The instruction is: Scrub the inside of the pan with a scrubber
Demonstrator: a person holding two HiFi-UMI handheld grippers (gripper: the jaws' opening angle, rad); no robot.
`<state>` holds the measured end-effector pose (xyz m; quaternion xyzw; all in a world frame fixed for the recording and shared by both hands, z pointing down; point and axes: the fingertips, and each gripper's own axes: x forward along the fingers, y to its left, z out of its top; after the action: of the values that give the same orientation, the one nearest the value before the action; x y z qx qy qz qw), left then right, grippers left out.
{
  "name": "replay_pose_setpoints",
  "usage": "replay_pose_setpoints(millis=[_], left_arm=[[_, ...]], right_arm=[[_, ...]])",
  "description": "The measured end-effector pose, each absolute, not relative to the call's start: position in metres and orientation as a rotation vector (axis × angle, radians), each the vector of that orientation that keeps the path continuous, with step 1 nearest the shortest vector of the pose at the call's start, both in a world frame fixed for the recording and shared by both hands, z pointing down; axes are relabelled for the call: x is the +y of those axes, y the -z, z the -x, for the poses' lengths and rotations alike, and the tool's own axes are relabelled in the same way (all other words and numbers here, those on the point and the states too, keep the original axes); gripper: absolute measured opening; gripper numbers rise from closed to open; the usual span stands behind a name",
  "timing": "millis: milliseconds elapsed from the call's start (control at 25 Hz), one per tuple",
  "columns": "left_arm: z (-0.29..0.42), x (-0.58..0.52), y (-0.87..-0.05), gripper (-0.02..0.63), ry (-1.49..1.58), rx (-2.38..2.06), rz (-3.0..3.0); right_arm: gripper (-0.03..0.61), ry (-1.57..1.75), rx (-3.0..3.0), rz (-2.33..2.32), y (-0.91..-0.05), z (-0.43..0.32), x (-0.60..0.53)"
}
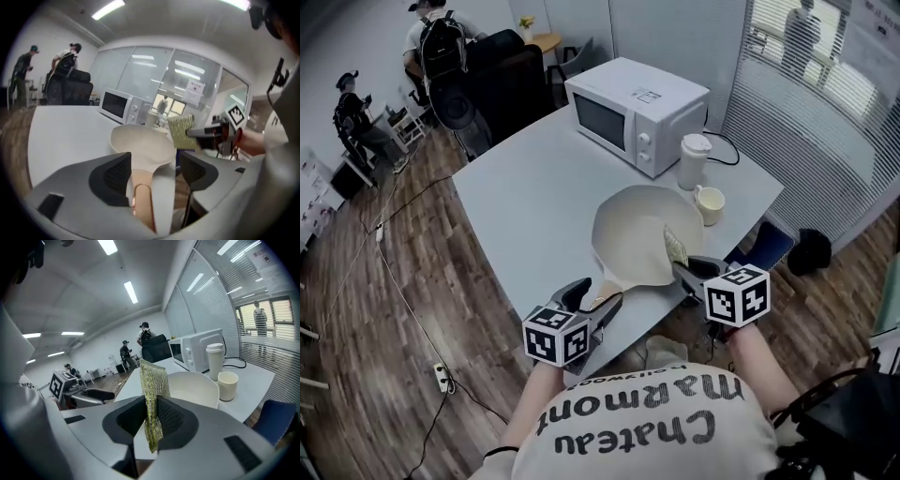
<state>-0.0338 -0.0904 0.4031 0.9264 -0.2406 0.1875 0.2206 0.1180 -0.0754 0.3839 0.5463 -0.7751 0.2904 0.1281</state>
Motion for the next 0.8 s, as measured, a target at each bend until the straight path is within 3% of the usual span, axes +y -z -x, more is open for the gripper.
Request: replay_pose_setpoints(millis=[120, 200, 800], left_arm=[[0.042, -0.098, -0.446, 0.315, -0.994, -0.656, -2.66], [0.035, -0.101, -0.469, 0.33, -1.153, -0.583, -2.642], [-0.002, -0.122, -0.517, 0.344, -1.069, -0.426, -2.287]], right_arm=[[0.064, -0.819, -2.3, -1.529, -0.383, -0.108, -0.111], [0.064, -0.808, -2.329, -1.462, -0.386, -0.101, -0.139], [0.064, -0.801, -2.386, -0.949, -0.484, -0.034, -0.264]])
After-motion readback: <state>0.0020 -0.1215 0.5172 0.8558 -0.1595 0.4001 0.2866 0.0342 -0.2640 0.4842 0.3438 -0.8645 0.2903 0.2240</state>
